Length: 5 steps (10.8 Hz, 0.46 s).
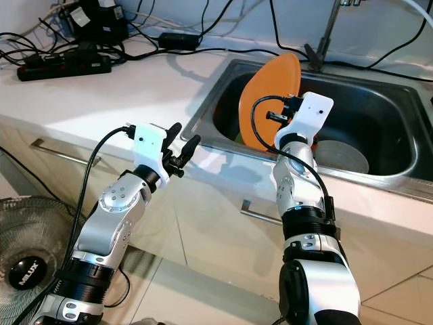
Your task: Kitchen organization
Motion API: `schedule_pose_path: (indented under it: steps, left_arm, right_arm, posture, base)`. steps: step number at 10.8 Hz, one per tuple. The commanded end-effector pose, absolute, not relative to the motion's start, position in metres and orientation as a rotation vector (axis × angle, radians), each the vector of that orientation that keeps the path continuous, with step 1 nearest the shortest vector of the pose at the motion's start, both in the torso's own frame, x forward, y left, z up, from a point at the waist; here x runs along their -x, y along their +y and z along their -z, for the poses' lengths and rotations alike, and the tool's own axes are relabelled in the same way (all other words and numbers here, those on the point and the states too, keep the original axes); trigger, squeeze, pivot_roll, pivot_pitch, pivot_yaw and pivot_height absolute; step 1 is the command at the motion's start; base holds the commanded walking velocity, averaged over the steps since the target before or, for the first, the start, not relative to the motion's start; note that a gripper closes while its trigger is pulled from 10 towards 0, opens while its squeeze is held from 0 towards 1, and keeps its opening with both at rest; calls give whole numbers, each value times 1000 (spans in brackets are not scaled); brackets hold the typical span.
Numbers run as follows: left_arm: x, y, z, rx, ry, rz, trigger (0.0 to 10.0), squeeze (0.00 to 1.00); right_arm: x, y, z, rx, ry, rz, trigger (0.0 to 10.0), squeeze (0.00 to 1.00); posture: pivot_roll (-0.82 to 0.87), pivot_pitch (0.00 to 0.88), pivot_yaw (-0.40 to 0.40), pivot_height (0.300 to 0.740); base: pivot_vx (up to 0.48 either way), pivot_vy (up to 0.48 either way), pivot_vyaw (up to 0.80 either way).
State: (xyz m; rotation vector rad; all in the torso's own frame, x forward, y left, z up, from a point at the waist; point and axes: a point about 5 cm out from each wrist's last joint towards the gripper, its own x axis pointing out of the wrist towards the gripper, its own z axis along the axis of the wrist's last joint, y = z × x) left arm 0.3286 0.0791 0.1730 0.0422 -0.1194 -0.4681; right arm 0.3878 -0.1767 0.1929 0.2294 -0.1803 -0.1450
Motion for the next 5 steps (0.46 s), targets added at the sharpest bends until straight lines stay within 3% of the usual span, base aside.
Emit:
schedule_pose_path:
  steps: [1, 2, 5]
  left_arm:
    - [-330, 81, -175, -45, -117, 460, 10000, 0]
    - [-331, 82, -176, -48, -117, 457, 10000, 0]
    - [-332, 85, -178, -53, -133, 446, 10000, 0]
  right_arm:
    - [-390, -175, -204, -234, -233, 130, 10000, 0]
    - [-390, -175, -204, -235, -228, 124, 10000, 0]
    - [-390, -172, -204, -235, -235, 114, 10000, 0]
  posture:
    - [192, 22, 9, 740]
    - [192, 23, 9, 740]
    - [194, 28, 8, 740]
  base:
    - [0, 0, 0]
    - [0, 0, -725]
    - [275, 0, 0]
